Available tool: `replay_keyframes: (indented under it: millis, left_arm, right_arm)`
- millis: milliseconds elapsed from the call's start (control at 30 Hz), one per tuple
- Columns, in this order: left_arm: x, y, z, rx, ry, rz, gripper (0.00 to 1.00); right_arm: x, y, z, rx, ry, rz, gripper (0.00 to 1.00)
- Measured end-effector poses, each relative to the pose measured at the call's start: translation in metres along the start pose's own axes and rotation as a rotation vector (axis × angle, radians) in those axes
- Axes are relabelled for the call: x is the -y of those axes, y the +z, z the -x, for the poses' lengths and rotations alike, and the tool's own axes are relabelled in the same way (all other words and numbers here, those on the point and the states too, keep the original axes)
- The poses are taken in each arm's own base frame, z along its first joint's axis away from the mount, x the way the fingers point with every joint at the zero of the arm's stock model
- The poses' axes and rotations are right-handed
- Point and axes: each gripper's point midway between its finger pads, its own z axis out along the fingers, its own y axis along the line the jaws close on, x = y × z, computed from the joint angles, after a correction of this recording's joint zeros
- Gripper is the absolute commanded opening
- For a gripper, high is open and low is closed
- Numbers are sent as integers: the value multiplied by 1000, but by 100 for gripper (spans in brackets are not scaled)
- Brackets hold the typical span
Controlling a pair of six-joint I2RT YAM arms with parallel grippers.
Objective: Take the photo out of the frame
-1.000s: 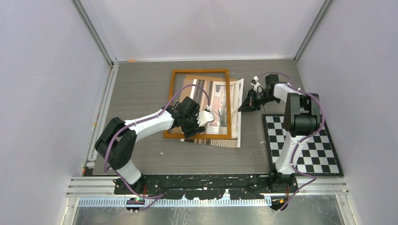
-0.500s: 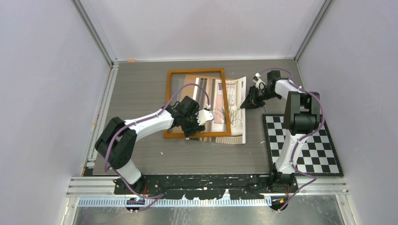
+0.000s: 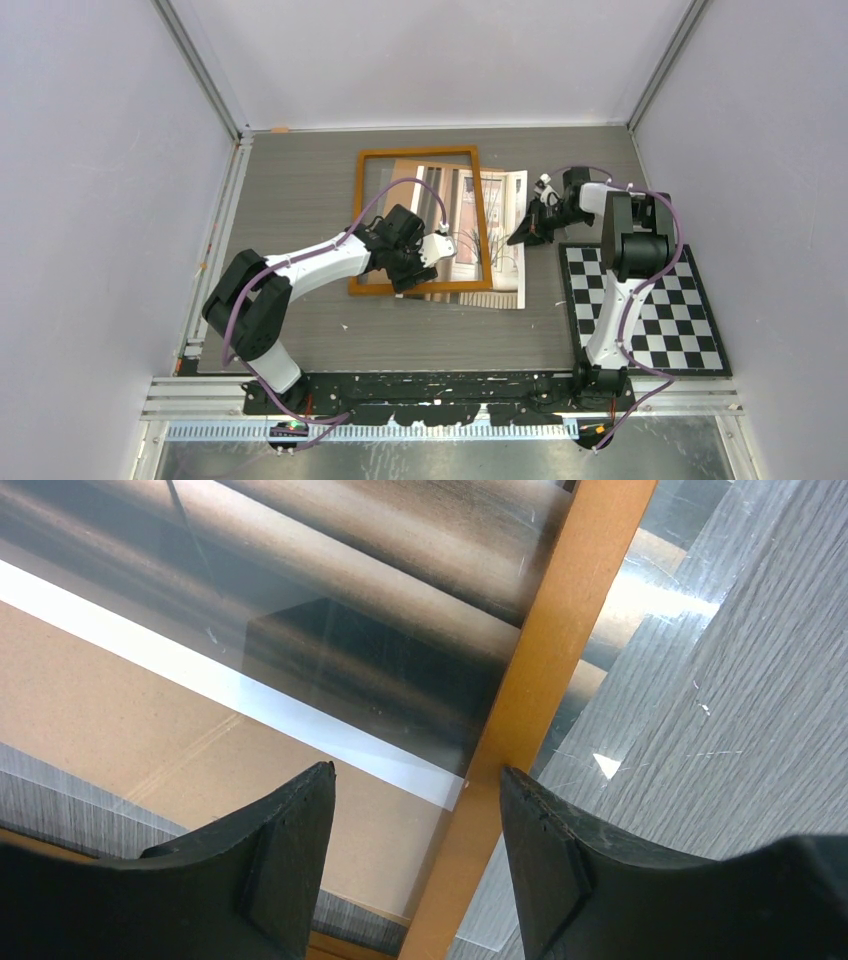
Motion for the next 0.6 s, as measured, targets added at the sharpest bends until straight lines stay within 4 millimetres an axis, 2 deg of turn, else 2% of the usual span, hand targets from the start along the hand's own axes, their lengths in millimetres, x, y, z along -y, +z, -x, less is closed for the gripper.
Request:
replay_keyframes:
  millis: [100,167,233,267,300,333,400,467,600]
  left_arm:
    - [0,0,0,-1,-1,-1,64]
    - [0,0,0,-2,-2,1,70]
    - [-2,-2,-2,-8,-13,3,71]
    - [-2,-4,-4,-15,-26,0,85]
    - [0,-6,-8,-24,-46,-12,92]
    - [0,-9,-11,-28,-74,-24,98]
    - [-6,-21,-16,-14,-171,-45,100]
    - [-22,-35,-15,27,-281,-41,100]
    - [-82,-79,-18,195,-569,40,100]
  right_arm:
    - [-1,-3,1,7,4,-2,0]
    - [-6,-10,1,15,1,-1,1]
    - [-13,-19,0,24,-9,-2,1]
    - [-18,-27,1,36,-19,-5,1]
    - [-22,-35,5,53,-32,-8,1]
    - [-25,-44,8,71,-44,-13,1]
    - [-31,-63,17,112,-74,-27,1]
    - [-33,-75,22,137,-97,-41,1]
    - [-25,-88,25,148,-114,-88,1]
